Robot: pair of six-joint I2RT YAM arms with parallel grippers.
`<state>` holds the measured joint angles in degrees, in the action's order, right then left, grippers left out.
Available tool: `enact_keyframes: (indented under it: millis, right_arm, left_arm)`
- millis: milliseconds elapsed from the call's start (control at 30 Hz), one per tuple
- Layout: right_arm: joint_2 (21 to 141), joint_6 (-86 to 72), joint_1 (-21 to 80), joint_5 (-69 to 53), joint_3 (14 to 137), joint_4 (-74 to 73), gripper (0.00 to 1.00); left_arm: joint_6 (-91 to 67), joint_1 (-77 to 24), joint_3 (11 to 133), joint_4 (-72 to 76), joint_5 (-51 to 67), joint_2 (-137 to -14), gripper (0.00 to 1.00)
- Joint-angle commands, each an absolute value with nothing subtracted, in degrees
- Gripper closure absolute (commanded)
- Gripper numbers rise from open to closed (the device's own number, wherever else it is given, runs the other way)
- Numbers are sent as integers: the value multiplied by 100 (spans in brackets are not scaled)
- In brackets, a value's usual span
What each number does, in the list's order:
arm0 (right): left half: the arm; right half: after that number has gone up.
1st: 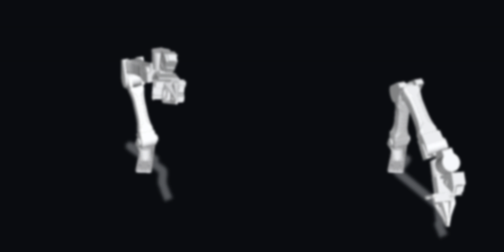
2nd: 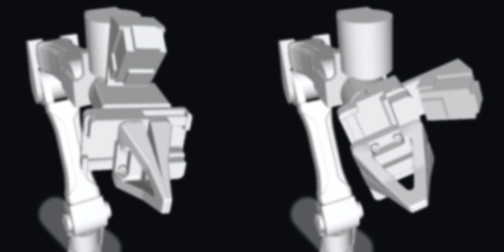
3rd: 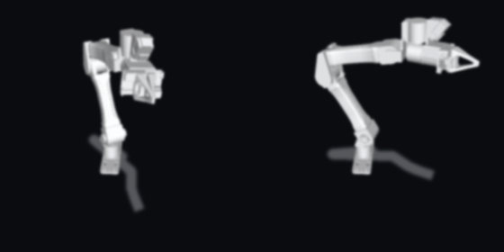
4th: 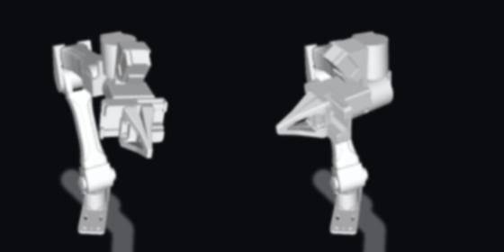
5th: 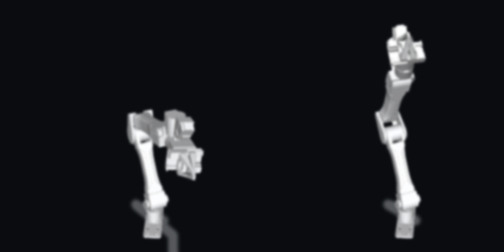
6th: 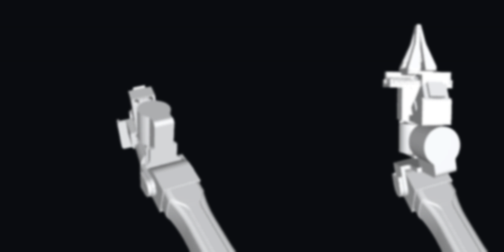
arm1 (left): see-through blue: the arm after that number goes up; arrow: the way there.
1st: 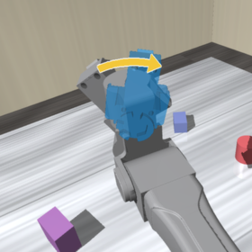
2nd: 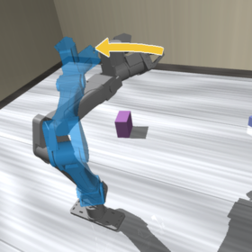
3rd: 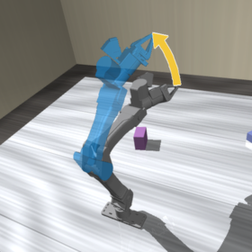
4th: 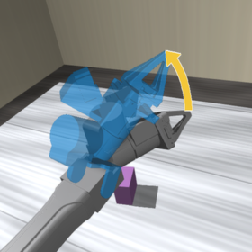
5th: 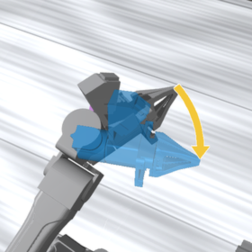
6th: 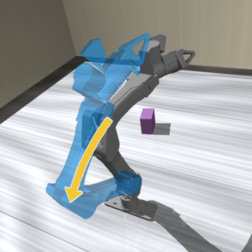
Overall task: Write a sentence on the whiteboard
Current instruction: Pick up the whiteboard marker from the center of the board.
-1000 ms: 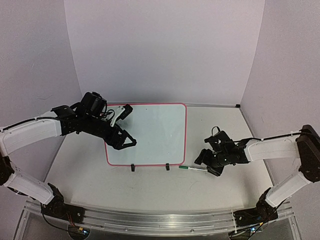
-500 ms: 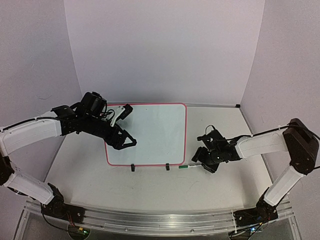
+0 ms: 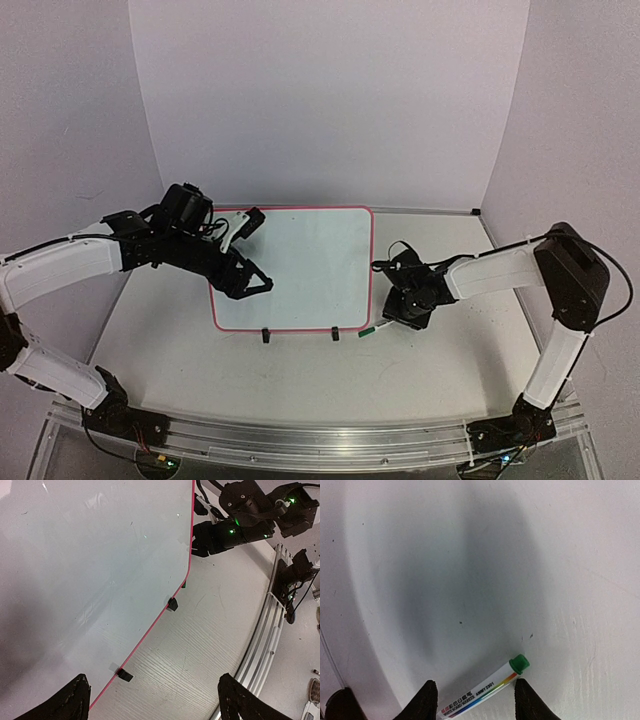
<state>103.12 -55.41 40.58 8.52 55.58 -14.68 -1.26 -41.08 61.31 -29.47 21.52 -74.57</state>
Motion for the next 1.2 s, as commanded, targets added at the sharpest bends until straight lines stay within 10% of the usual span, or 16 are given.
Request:
enact_keyframes:
  millis: [0,567,1167]
  right_arm:
    - [10706,-5201,4091,1150,5791,-2251,59]
    - [10648,-5111,4024,1049,5771,-2242,100]
    - [7347,-5876,4308,1347,5182,-2210,100]
  left_arm:
    - [-9,-4083,6068,-2802,2307,-7224,12]
    - [-970,-4410,6140,-2638,1571,-6932,13]
    - [-4129,-6035,4841,910,270,-7296,16]
